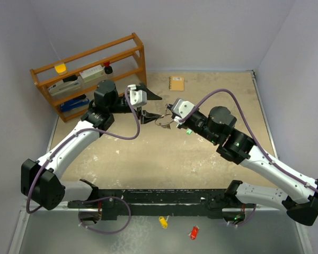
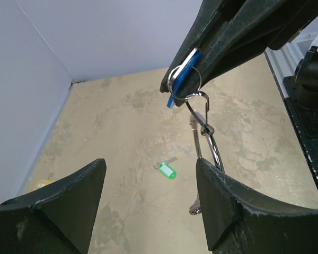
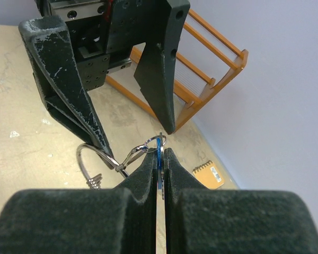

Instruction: Remove the keys from the keyring

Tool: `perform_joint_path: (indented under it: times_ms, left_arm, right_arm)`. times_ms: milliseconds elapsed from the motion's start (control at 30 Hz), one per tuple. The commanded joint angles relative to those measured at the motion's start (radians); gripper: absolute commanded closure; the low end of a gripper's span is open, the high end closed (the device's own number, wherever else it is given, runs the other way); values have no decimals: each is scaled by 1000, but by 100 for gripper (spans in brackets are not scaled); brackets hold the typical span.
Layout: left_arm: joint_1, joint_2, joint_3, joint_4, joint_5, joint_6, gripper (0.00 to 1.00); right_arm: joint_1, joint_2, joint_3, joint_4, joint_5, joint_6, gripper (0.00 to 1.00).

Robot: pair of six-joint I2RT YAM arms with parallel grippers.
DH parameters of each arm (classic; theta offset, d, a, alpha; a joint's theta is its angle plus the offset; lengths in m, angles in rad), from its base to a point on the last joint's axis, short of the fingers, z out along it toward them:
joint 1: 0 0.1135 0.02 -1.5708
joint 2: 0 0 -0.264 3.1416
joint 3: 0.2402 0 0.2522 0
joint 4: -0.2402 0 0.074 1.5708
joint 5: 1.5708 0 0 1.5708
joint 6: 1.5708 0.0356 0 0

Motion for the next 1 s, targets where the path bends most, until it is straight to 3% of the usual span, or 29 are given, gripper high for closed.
perform_joint_path:
  times_ms: [0, 100, 400, 467, 667, 833, 967]
  left_arm:
    - [13, -21, 67, -75, 9, 35, 33]
    - [15, -44, 86, -143, -102, 70, 32]
    - [15, -169, 34, -118, -562, 23, 31]
    - [16, -197, 22, -115, -524, 23, 30]
    - [15, -218, -24, -39, -190, -35, 26]
    - [15, -161, -79, 192, 44, -178, 25]
    - [16, -114, -116, 388, 101, -321, 24]
  right_arm:
    - [7, -16, 39, 64, -22, 4, 100]
    - [7, -14, 39, 64, -24, 6, 100]
    - [7, -6, 38, 68, -25, 7, 100]
    - [7, -5, 40, 66, -24, 6, 100]
    - [8, -10, 39, 66, -19, 2, 100]
    - [8, -16, 36, 66, -26, 1, 100]
    - [8, -19, 33, 67, -30, 4, 100]
